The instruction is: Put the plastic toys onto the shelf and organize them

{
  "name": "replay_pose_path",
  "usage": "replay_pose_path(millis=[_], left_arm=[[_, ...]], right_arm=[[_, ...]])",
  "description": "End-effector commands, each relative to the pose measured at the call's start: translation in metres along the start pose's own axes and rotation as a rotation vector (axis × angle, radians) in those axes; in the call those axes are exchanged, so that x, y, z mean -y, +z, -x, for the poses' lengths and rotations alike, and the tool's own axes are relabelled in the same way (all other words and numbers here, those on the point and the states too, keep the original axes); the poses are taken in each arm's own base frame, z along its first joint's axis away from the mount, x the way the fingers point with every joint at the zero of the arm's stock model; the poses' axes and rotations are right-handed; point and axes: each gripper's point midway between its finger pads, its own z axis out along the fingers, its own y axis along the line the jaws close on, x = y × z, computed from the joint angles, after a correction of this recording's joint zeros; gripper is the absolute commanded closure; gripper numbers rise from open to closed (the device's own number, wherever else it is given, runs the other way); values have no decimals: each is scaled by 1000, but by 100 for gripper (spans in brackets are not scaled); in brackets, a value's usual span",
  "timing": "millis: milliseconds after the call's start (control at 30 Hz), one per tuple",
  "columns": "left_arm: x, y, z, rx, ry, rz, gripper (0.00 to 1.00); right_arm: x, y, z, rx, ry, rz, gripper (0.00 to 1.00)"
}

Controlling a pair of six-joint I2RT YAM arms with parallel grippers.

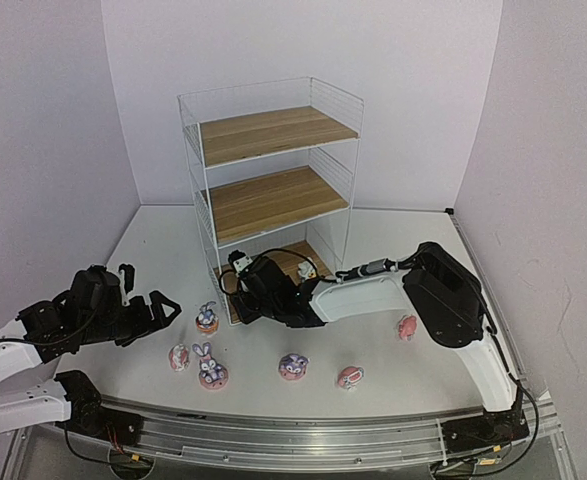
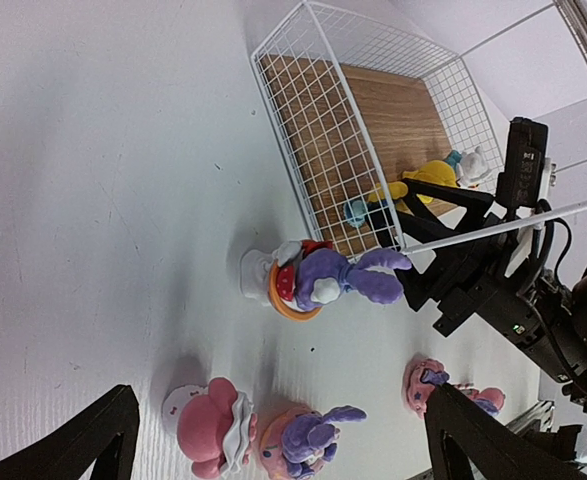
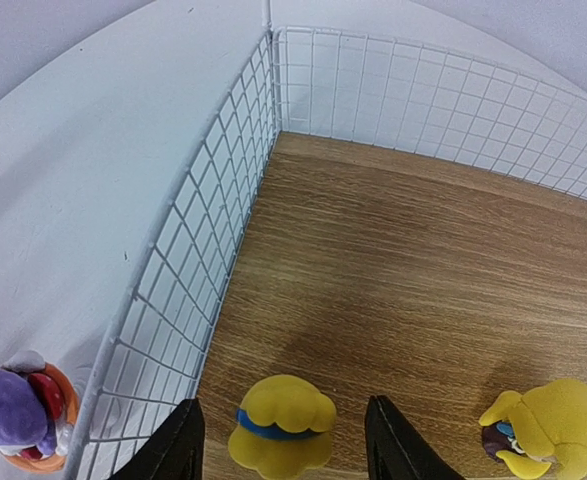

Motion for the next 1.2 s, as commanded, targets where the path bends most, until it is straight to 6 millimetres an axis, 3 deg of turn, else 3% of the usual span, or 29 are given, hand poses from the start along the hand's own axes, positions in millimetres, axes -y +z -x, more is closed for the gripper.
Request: replay_pose_path(millis=[0,467,733,867,1167], left_arm=[[14,-5,13,51,13,-46,0],[18,-1,13,52,8,-70,0],[20,-3,14,52,5,-80,0],[22,-5,14,44,16,-84,0],[30,-14,16,27,55,-96,0]], right_arm=[[-2,-14,28,57,23,15,45],[-1,-48,41,98,17,-11,33],[1,-88,40,104,37,-5,27],[-1,-119,28,72,90,33,15],[19,-182,-16,-104,249,62,8]])
